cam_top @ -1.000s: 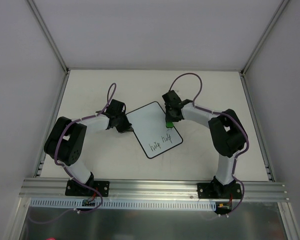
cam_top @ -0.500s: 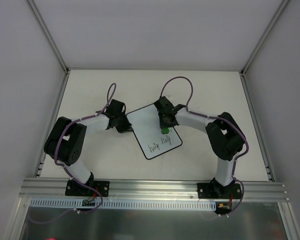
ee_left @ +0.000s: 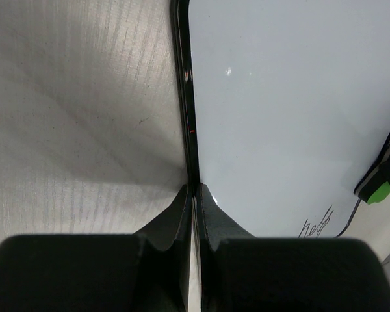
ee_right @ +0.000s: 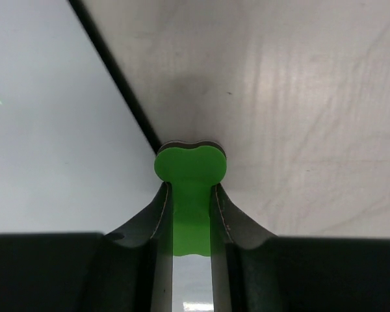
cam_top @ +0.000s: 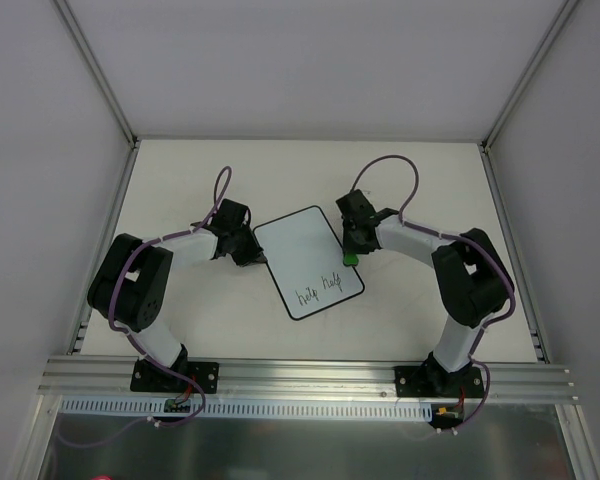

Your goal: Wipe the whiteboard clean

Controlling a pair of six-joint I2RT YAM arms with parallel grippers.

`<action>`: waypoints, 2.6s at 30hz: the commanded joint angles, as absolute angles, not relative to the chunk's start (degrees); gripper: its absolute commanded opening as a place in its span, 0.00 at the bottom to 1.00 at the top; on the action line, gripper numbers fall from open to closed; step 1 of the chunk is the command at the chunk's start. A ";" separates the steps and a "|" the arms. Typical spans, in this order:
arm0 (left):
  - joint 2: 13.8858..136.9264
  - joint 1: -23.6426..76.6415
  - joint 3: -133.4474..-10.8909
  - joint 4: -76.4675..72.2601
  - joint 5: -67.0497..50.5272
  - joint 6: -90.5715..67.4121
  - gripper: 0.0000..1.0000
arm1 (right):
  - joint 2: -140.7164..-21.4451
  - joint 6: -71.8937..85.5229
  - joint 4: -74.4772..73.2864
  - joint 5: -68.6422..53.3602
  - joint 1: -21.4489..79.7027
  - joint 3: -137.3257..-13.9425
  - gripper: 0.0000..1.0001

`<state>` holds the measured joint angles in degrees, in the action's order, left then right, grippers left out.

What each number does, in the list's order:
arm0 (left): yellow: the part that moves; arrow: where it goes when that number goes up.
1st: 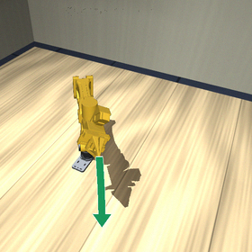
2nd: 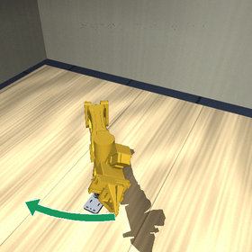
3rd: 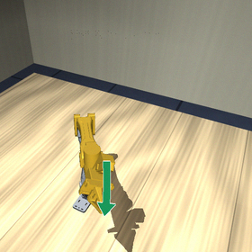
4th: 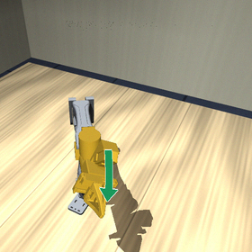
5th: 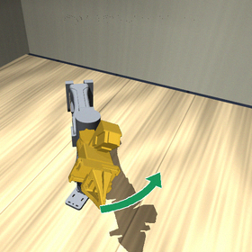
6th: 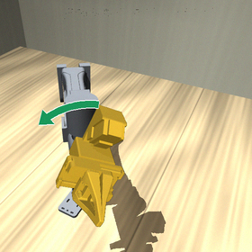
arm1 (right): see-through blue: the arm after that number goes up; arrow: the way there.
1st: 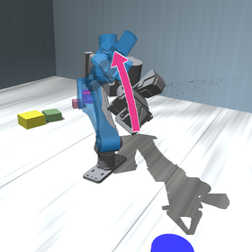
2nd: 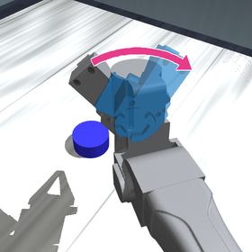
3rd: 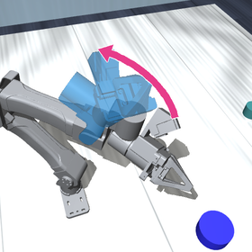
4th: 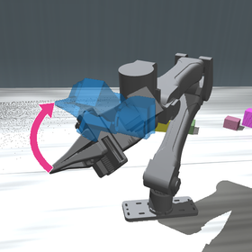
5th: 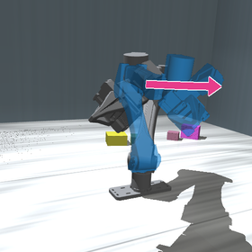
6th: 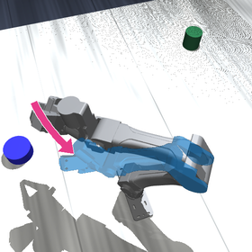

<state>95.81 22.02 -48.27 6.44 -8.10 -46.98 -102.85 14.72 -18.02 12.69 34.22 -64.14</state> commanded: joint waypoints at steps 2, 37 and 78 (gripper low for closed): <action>98.61 21.18 -44.21 18.54 -2.64 -43.15 0.00 | -102.39 13.98 -24.52 16.44 32.69 -61.26 0.00; 99.58 21.09 -46.14 18.54 -3.34 -43.59 0.00 | -108.64 10.28 -27.85 14.15 51.59 -71.02 0.00; 97.56 20.65 -44.47 18.46 -4.13 -43.86 0.00 | -98.87 16.00 -27.95 19.16 50.44 -63.36 0.00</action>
<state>94.91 21.26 -47.83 8.36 -9.04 -46.89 -96.27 16.84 -28.10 18.98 47.62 -58.46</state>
